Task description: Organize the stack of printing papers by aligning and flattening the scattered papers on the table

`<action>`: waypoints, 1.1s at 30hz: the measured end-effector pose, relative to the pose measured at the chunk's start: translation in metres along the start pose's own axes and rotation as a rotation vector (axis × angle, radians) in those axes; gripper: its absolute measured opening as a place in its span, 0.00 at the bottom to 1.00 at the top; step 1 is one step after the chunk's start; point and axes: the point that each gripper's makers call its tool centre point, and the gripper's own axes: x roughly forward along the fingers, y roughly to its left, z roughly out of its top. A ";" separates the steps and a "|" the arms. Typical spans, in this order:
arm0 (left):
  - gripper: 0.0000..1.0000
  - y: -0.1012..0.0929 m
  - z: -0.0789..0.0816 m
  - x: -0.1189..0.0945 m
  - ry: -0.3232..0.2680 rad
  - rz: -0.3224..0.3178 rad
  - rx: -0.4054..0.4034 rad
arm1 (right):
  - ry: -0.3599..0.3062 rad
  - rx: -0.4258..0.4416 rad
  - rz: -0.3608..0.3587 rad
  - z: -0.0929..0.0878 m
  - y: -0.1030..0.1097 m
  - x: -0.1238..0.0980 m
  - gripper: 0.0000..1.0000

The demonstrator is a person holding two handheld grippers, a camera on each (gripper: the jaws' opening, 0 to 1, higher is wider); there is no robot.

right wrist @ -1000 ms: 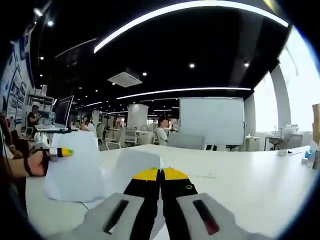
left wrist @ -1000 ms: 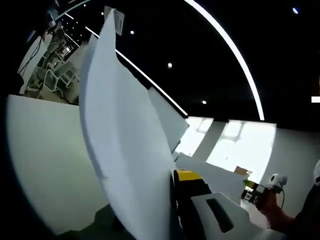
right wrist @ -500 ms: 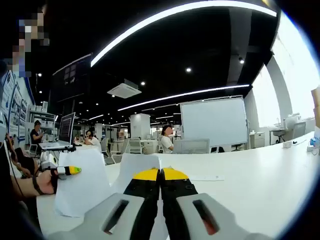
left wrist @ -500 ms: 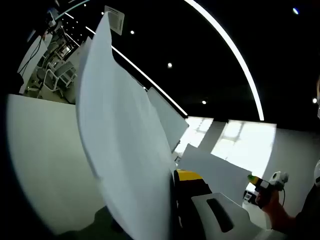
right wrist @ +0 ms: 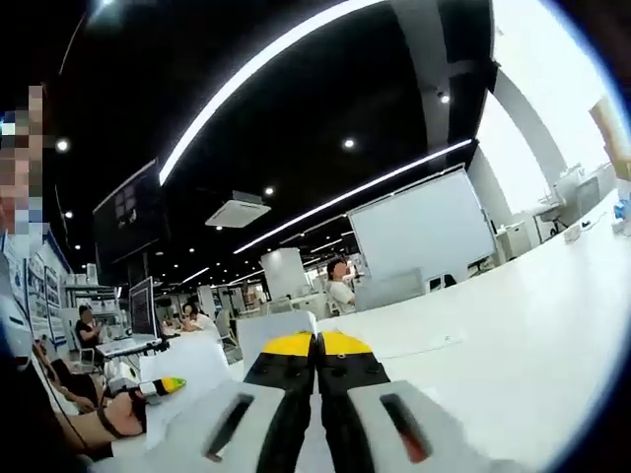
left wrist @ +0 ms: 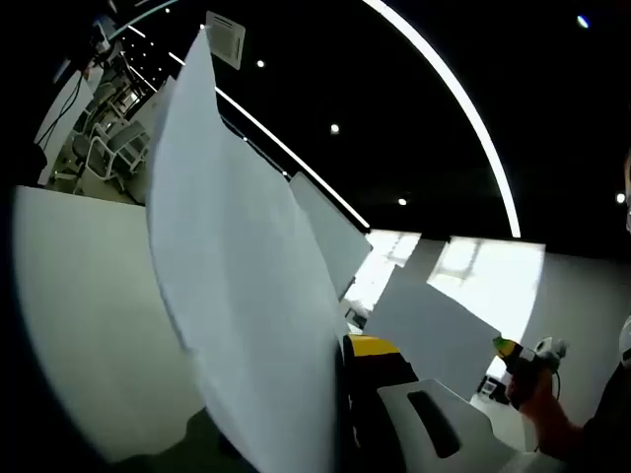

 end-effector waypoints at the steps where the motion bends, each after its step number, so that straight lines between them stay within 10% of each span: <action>1: 0.09 0.000 0.000 0.000 0.000 0.000 0.000 | -0.002 0.008 0.004 0.001 0.001 0.000 0.00; 33: 0.09 0.003 0.001 0.002 -0.001 -0.001 -0.002 | -0.077 0.376 0.223 0.041 0.042 0.004 0.00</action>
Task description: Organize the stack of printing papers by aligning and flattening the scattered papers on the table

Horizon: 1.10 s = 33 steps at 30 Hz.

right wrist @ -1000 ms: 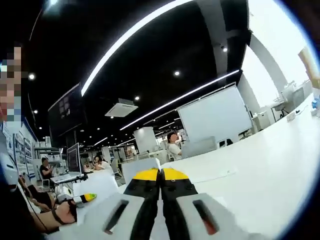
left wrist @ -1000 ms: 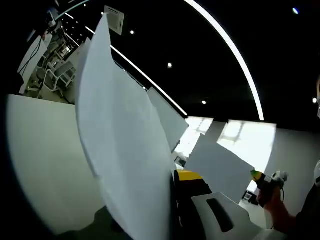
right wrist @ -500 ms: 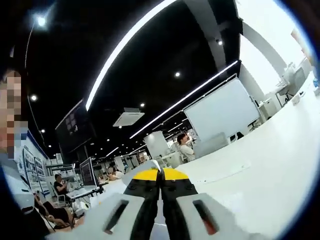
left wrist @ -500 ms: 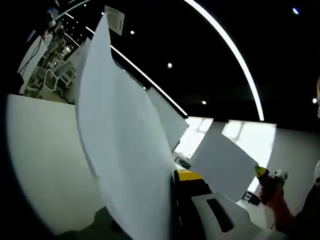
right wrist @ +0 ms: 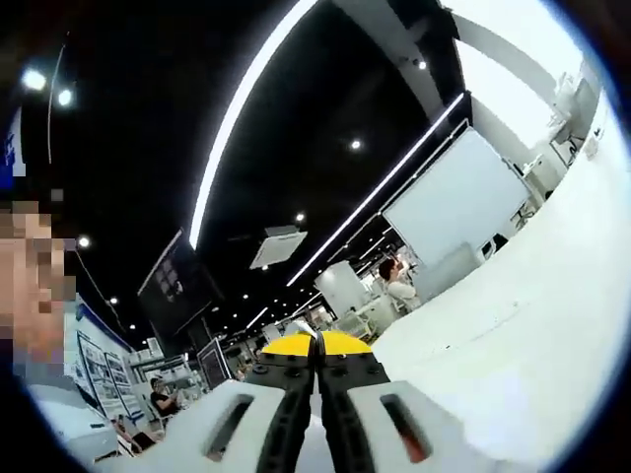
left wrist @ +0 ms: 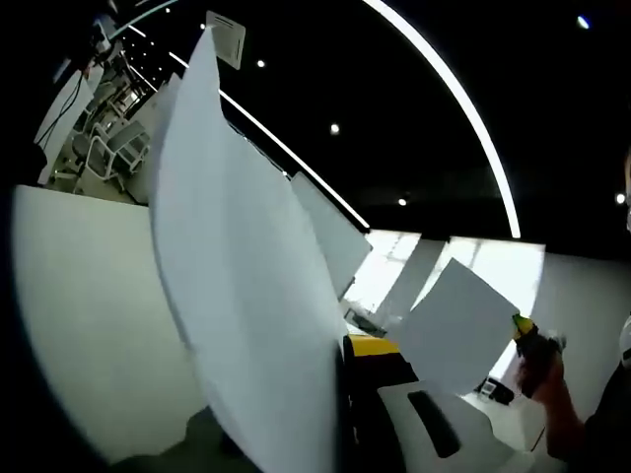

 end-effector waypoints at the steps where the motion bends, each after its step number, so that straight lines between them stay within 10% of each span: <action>1: 0.09 0.000 0.000 0.000 0.000 0.000 0.000 | -0.006 0.020 0.012 0.002 0.002 0.000 0.00; 33: 0.09 -0.001 -0.001 -0.001 0.000 0.001 0.001 | -0.080 -0.048 0.052 0.038 0.027 -0.002 0.00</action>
